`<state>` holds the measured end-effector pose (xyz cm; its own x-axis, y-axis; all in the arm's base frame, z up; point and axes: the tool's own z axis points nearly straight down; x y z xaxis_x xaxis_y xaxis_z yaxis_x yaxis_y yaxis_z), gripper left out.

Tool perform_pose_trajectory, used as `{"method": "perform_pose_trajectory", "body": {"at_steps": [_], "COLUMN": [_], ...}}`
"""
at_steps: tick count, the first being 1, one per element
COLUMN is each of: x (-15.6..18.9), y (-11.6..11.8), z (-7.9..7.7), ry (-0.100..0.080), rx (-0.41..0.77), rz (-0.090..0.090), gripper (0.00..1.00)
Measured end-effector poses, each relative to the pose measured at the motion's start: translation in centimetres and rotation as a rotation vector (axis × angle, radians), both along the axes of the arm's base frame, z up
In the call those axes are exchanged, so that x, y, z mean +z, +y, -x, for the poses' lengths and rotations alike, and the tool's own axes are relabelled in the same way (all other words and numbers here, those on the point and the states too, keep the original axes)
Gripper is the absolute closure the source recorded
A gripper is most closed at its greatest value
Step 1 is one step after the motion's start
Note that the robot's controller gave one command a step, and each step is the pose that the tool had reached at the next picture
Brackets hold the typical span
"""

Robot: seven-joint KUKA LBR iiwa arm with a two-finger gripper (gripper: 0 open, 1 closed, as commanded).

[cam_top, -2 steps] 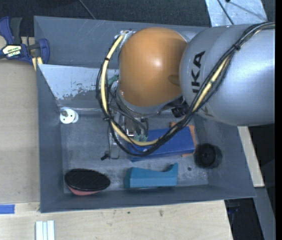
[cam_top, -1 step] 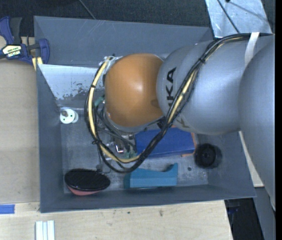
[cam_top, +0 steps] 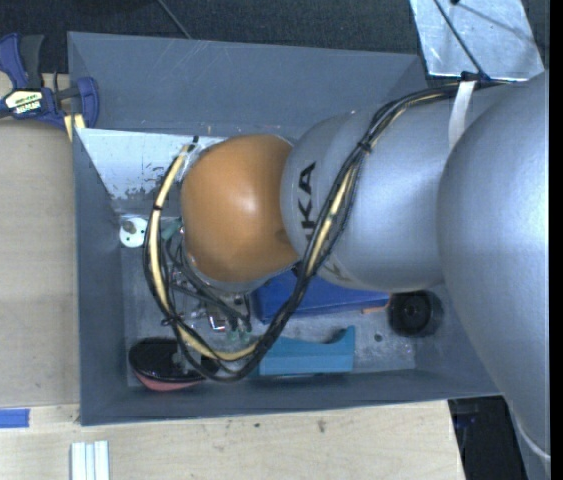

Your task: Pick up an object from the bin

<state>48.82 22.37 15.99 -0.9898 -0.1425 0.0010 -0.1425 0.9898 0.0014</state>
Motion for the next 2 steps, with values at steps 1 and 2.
{"method": "perform_pose_trajectory", "body": {"at_steps": [1, 2], "x": [-1.6, -8.8], "y": [1.4, 0.9], "z": [-0.8, 0.1], "ry": [-0.006, -0.006], "rx": [0.118, 0.109], "rz": [-0.001, -0.002], "gripper": [0.0, 0.0]}}
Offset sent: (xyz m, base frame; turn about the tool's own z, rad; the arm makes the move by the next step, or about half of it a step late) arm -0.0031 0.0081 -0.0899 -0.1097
